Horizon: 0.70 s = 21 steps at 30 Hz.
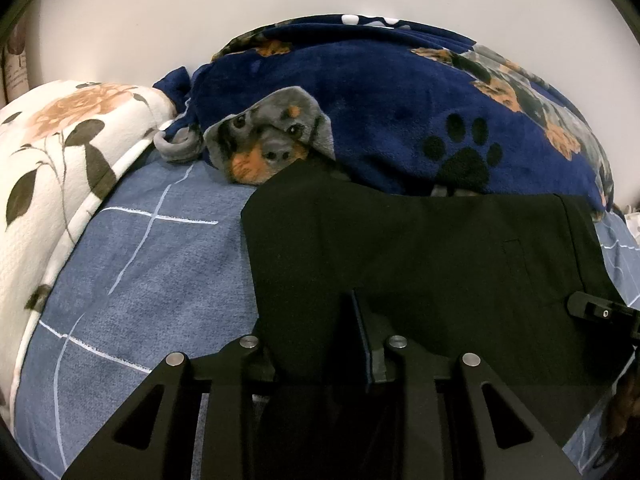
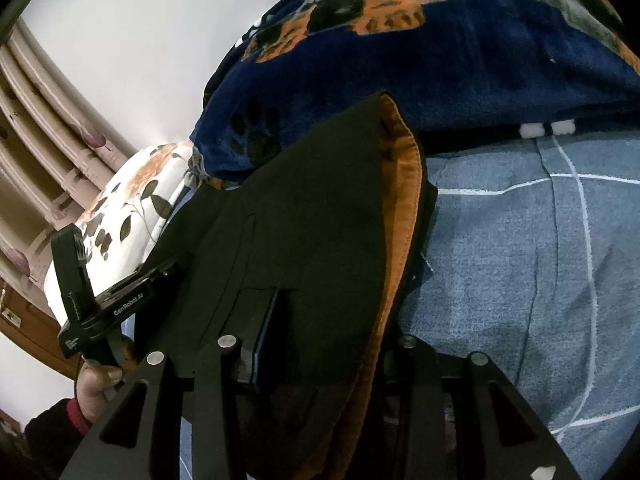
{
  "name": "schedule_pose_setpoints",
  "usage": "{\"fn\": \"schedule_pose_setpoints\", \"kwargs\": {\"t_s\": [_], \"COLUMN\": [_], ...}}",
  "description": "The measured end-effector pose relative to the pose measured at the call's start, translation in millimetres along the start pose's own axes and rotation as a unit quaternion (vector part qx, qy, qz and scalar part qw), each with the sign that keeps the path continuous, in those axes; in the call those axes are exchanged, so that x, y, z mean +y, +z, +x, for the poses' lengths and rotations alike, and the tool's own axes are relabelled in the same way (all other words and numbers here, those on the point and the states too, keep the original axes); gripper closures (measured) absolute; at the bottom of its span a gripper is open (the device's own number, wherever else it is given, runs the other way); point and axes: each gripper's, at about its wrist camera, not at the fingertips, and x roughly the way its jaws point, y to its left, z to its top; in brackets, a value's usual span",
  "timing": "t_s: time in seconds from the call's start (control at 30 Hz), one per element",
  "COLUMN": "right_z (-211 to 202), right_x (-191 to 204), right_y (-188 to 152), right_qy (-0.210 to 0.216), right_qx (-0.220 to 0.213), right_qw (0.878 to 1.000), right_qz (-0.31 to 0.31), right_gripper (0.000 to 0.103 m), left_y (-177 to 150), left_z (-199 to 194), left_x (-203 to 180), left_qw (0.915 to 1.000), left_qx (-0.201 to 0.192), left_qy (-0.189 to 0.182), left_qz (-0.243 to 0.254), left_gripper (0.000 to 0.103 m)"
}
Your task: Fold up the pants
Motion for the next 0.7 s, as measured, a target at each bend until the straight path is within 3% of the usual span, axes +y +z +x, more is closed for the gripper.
{"fn": "schedule_pose_setpoints", "kwargs": {"t_s": [0.7], "right_z": [1.4], "right_x": [3.9], "right_y": [-1.1], "right_qy": [-0.014], "right_qx": [-0.002], "right_qw": [1.0], "right_qz": [-0.015], "right_gripper": [0.064], "left_y": [-0.9], "left_z": [-0.8], "left_x": [1.5], "left_qw": [1.0], "left_qx": [-0.003], "left_qy": [0.007], "left_qz": [-0.001], "left_gripper": [0.069]}}
